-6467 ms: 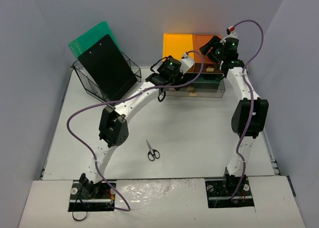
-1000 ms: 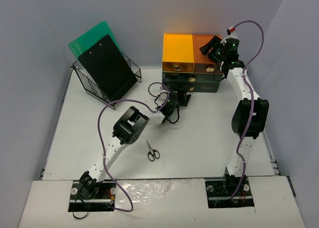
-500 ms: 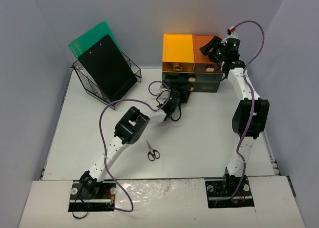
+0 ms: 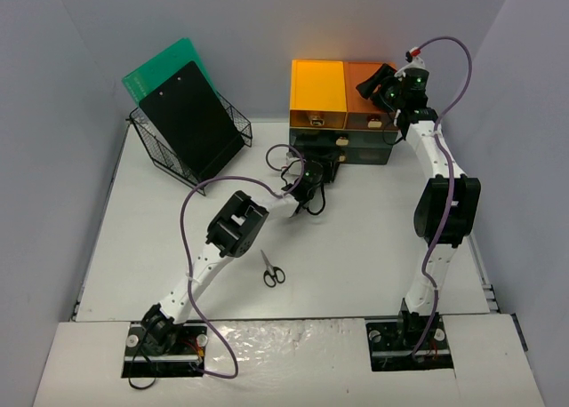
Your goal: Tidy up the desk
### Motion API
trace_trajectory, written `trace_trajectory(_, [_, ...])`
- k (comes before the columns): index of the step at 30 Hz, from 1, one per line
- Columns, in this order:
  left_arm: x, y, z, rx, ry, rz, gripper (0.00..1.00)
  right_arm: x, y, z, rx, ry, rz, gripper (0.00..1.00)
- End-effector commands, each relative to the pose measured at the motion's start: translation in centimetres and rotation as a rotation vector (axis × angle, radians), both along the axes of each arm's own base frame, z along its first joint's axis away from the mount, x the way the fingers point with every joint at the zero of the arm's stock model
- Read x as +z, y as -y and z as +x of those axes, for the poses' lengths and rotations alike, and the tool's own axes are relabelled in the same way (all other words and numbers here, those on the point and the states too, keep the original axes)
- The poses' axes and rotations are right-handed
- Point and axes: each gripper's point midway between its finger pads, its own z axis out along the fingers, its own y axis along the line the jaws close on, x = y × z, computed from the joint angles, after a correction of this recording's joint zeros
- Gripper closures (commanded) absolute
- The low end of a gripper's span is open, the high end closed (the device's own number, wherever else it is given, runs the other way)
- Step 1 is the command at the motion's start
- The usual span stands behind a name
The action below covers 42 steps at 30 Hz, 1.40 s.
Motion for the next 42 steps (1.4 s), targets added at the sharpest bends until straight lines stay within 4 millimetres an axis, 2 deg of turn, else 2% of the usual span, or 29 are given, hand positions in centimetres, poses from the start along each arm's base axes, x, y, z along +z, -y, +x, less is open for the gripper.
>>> trace_trajectory(1, [6.6,-0.1,1.4,0.032,0.101,-0.092,0.72,-16.3,1.5,-7.5,-0.039,-0.591,0.008,0.44])
trace_trajectory(4, [6.6,0.0,1.6,0.03,0.101,-0.094,0.78,-16.2,1.6,-7.4,-0.037,-0.587,0.009,0.44])
trace_trajectory(7, [7.1,0.2,1.6,0.02,0.105,-0.105,0.99,-15.9,1.5,-7.2,-0.037,-0.58,0.011,0.44])
trace_trajectory(8, [7.2,0.1,1.5,0.016,0.107,-0.107,1.0,-16.0,1.6,-7.2,-0.037,-0.581,0.012,0.44])
trace_trajectory(12, [7.7,0.0,0.9,0.005,0.106,-0.107,1.0,-16.0,1.7,-7.0,-0.038,-0.578,0.013,0.44])
trace_trajectory(14, [7.8,-0.1,-0.2,-0.005,0.107,-0.115,1.0,-16.1,1.7,-7.0,-0.038,-0.581,0.015,0.44])
trace_trajectory(16, [9.6,-0.4,-1.3,-0.005,0.128,-0.146,1.0,-16.2,1.7,-6.9,-0.04,-0.582,0.018,0.44])
trace_trajectory(19, [9.4,-0.5,-3.3,-0.02,0.123,-0.142,1.0,-15.9,1.8,-6.7,-0.041,-0.576,0.019,0.44])
trace_trajectory(20, [8.7,-0.3,-4.3,-0.029,0.112,-0.133,1.0,-15.9,1.8,-6.7,-0.041,-0.576,0.02,0.44])
trace_trajectory(22, [9.3,-0.3,-5.5,-0.038,0.119,-0.141,1.0,-15.9,1.7,-6.5,-0.04,-0.573,0.022,0.44])
trace_trajectory(27, [9.4,1.0,-9.4,-0.084,0.122,-0.15,1.0,-15.7,1.8,-6.5,-0.04,-0.569,0.022,0.44])
trace_trajectory(35, [10.3,2.1,-12.3,-0.143,0.16,-0.154,1.0,-15.7,1.9,-6.7,-0.042,-0.572,0.018,0.44])
trace_trajectory(38, [10.4,2.2,-12.1,-0.161,0.201,-0.187,0.94,-15.8,1.9,-6.8,-0.041,-0.574,0.019,0.44])
trace_trajectory(40, [11.6,2.4,-11.7,-0.184,0.248,-0.207,0.61,-15.6,1.9,-6.7,-0.041,-0.568,0.016,0.44])
trace_trajectory(42, [12.4,2.7,-12.0,-0.205,0.285,-0.199,0.47,-15.7,1.9,-6.8,-0.042,-0.571,0.015,0.44])
